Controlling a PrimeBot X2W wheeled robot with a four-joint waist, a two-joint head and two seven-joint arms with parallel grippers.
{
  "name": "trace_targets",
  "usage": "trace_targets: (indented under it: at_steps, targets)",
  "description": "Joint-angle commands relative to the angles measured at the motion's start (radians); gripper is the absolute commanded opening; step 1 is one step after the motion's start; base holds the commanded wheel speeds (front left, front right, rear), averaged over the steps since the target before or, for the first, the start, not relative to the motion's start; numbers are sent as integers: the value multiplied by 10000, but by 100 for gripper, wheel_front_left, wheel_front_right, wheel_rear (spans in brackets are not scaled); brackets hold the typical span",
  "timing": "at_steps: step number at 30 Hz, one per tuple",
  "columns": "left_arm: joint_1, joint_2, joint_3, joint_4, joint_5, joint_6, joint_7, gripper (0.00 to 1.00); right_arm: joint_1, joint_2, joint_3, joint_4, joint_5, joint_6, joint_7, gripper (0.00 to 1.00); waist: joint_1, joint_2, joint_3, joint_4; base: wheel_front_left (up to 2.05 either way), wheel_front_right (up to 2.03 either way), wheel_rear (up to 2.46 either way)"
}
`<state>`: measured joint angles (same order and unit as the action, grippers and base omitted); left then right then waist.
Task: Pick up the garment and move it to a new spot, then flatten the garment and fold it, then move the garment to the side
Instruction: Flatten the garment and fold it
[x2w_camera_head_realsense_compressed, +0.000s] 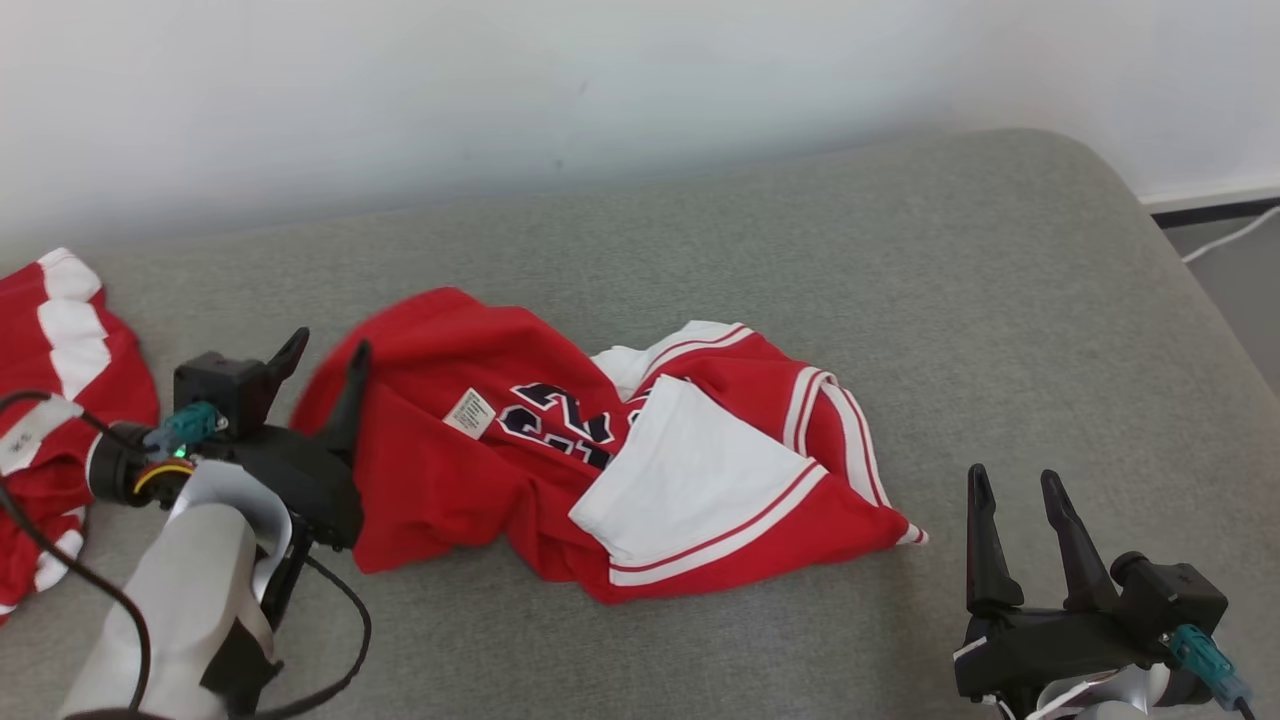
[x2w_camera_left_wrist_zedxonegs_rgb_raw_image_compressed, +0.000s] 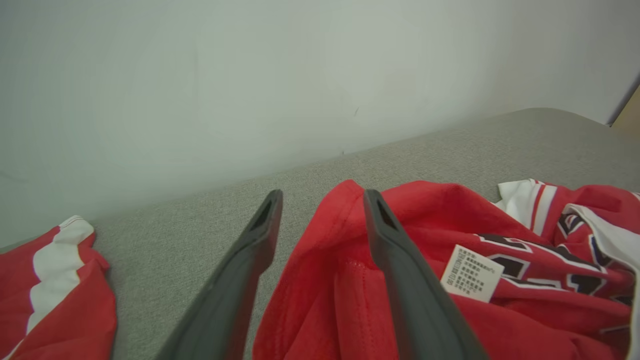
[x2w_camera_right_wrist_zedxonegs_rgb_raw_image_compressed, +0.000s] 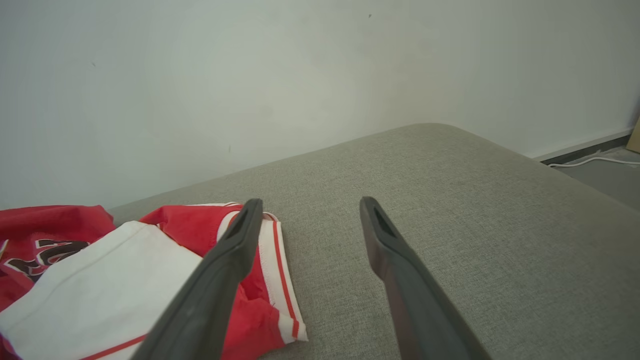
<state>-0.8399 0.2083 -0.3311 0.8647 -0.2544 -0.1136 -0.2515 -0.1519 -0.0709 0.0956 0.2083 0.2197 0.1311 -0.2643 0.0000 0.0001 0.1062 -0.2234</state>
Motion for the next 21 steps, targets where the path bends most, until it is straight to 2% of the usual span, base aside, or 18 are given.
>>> trace_targets:
  at_steps: [1,5,10,21]
  targets:
    - [319,-10,66,-178,-82,97,-80,100,66,-63,24,4,-16,-6,-16,100,0,-1,-105,247,0,0,0]
    - [1042,-138,420,-1214,-318,448,-148,100,243,-112,-18,40,-42,-6,-14,100,0,-1,-278,591,0,0,0]
    - [2507,-353,882,-3371,-316,872,-140,100,395,-140,-55,48,-60,-6,-16,100,0,-1,-426,1006,0,0,0]
    - [5200,-1154,1474,-6670,110,1483,-143,100,617,-291,-15,130,-9,-6,-15,100,0,-1,-546,1617,0,0,0]
